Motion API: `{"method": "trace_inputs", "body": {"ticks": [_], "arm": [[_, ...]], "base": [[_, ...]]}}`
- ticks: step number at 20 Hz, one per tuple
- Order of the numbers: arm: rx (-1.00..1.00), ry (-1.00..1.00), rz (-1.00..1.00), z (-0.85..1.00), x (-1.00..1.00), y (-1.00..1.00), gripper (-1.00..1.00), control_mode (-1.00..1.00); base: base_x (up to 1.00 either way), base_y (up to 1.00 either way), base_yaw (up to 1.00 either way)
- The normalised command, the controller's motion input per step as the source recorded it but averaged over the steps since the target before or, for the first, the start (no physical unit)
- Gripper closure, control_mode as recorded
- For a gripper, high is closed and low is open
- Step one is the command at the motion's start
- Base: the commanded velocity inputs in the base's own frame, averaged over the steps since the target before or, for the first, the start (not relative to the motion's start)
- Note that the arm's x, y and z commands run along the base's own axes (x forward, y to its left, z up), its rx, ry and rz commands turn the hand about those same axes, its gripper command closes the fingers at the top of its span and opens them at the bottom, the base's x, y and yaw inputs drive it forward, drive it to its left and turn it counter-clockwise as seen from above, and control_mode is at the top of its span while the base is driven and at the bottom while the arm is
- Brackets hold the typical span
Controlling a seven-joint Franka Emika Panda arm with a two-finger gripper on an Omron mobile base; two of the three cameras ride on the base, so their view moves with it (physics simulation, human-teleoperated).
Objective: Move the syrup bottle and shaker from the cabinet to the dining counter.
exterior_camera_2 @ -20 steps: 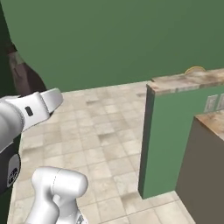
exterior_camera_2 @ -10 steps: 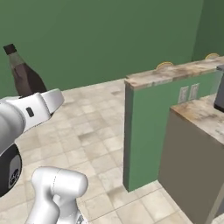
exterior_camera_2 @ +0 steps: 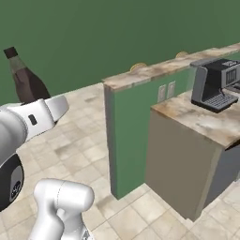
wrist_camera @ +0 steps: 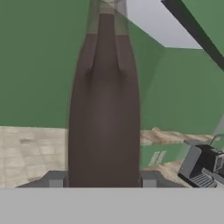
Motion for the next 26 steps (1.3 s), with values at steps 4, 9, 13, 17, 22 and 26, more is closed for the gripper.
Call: {"method": "trace_inputs", "body": {"ticks": [4, 9, 13, 17, 22, 26], "arm": [[0.00, 0.00, 0.00, 0.00, 0.00, 0.00, 1.00, 1.00], [0.00, 0.00, 0.00, 0.00, 0.00, 0.00, 1.00, 1.00], [0.00, 0.00, 0.00, 0.00, 0.00, 0.00, 1.00, 1.00], [0.00, 0.00, 0.00, 0.00, 0.00, 0.00, 1.00, 1.00], [0.00, 0.00, 0.00, 0.00, 0.00, 0.00, 1.00, 1.00], [0.00, 0.00, 0.00, 0.00, 0.00, 0.00, 1.00, 1.00]], "base": [[0.35, 0.00, -0.40], [0.44, -0.01, -0.40], [0.46, -0.03, -0.40], [0.52, 0.00, -0.39], [0.71, 0.00, -0.39], [0.66, 0.09, -0.35]]}}
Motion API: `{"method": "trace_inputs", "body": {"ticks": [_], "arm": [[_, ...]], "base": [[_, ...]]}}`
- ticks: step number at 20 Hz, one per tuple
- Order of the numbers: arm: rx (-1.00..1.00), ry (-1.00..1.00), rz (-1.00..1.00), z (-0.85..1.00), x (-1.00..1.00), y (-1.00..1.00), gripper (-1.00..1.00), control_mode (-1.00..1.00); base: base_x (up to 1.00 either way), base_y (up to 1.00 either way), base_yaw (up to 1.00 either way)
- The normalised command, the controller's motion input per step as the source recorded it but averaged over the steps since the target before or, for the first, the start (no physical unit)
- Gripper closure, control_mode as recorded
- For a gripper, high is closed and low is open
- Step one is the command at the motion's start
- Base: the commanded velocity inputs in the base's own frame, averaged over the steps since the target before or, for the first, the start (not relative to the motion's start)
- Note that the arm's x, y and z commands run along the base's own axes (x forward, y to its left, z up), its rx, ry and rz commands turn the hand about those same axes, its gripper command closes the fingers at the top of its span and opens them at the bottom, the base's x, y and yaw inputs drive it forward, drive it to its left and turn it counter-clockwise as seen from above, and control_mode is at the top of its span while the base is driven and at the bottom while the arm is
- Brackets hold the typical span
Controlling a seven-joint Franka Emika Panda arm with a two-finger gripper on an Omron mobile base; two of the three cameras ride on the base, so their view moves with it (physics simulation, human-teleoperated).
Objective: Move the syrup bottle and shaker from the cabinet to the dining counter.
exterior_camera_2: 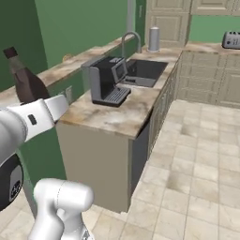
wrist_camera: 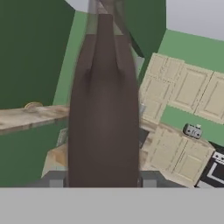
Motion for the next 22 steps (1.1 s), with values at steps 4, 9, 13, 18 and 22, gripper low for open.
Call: {"method": "trace_inputs", "body": {"ticks": [4, 9, 13, 18, 22], "arm": [[0.00, 0.00, 0.00, 0.00, 0.00, 0.00, 1.00, 1.00], [0.00, 0.00, 0.00, 0.00, 0.00, 0.00, 1.00, 1.00], [0.00, 0.00, 0.00, 0.00, 0.00, 0.00, 1.00, 1.00], [0.00, 0.00, 0.00, 0.00, 0.00, 0.00, 1.00, 1.00], [0.00, 0.00, 0.00, 0.00, 0.00, 0.00, 1.00, 1.00]], "base": [[0.14, 0.64, -0.24], [-0.03, 0.80, -0.21], [-0.09, 0.81, -0.20], [0.00, 0.77, -0.20], [0.00, 0.84, -0.20]]}}
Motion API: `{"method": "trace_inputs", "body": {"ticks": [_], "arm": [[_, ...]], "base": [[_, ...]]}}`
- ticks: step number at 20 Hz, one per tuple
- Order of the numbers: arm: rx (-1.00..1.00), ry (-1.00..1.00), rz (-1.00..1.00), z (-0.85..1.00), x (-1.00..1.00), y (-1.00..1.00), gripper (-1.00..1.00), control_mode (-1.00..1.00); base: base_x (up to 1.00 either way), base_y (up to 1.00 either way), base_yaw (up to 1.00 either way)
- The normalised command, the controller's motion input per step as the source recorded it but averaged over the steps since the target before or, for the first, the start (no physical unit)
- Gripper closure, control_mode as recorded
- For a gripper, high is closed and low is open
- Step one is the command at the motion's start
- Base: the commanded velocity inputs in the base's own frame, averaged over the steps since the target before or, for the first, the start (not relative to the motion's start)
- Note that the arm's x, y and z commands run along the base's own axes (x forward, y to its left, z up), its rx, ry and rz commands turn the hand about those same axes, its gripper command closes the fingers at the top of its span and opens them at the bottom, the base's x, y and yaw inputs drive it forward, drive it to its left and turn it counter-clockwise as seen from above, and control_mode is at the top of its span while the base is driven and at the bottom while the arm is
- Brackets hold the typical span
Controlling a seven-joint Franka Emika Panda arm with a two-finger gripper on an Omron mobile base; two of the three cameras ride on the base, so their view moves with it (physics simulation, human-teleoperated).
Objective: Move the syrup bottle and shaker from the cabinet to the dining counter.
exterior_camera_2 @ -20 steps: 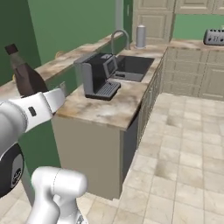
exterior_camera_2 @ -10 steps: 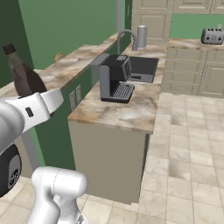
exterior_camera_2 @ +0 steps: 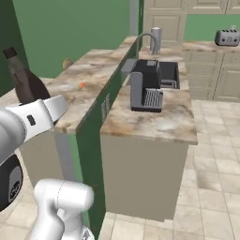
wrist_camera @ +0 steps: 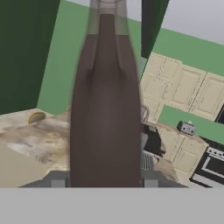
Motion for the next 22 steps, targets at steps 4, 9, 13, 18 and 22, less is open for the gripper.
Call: {"method": "trace_inputs", "body": {"ticks": [4, 9, 13, 18, 22], "arm": [[0.00, 0.00, 0.00, 0.00, 0.00, 0.00, 1.00, 1.00], [0.00, 0.00, 0.00, 0.00, 0.00, 0.00, 1.00, 1.00], [0.00, 0.00, 0.00, 0.00, 0.00, 0.00, 1.00, 1.00], [0.00, 0.00, 0.00, 0.00, 0.00, 0.00, 1.00, 1.00], [0.00, 0.00, 0.00, 0.00, 0.00, 0.00, 1.00, 1.00]], "base": [[0.00, 0.86, -0.20], [0.00, 0.91, -0.20], [0.09, 0.94, -0.22], [0.35, 0.87, -0.23], [0.81, 0.44, -0.23]]}}
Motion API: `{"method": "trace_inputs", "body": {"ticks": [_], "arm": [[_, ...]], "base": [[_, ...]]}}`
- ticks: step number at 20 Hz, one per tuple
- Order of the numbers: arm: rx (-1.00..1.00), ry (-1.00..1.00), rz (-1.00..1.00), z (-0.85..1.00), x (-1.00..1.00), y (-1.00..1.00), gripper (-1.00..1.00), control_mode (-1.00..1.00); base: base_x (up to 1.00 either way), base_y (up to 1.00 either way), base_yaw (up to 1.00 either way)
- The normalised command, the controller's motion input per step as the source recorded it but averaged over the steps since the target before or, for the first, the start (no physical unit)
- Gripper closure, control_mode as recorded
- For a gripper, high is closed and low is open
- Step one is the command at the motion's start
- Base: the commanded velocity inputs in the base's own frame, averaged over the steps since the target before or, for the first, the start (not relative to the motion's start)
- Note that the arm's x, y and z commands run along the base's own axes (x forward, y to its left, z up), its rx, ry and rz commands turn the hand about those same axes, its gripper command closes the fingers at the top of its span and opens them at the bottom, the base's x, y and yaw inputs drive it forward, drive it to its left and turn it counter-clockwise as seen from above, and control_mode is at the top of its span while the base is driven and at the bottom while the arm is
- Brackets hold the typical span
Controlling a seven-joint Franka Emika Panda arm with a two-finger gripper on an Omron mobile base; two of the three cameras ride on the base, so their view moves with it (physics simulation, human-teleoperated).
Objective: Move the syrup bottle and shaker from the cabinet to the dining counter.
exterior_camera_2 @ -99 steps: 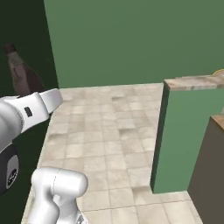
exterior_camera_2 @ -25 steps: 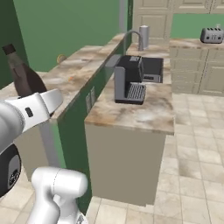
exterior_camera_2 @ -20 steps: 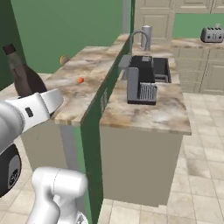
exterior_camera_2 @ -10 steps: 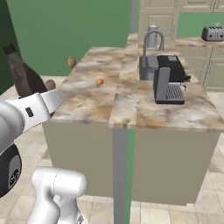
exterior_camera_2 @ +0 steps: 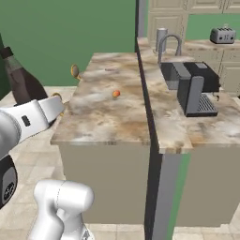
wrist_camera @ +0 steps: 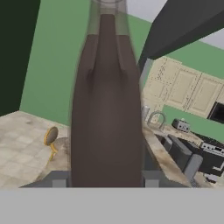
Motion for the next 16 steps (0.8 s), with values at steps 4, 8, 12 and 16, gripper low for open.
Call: {"method": "trace_inputs", "body": {"ticks": [4, 8, 12, 16], "arm": [[0.00, 0.00, 0.00, 0.00, 0.00, 0.00, 1.00, 1.00], [0.00, 0.00, 0.00, 0.00, 0.00, 0.00, 1.00, 1.00], [0.00, 0.00, 0.00, 0.00, 0.00, 0.00, 1.00, 1.00], [0.00, 0.00, 0.00, 0.00, 0.00, 0.00, 1.00, 1.00]], "base": [[0.89, 0.31, -0.21], [0.71, 0.49, -0.18], [0.11, 0.75, -0.07], [0.00, 0.66, 0.00]]}}
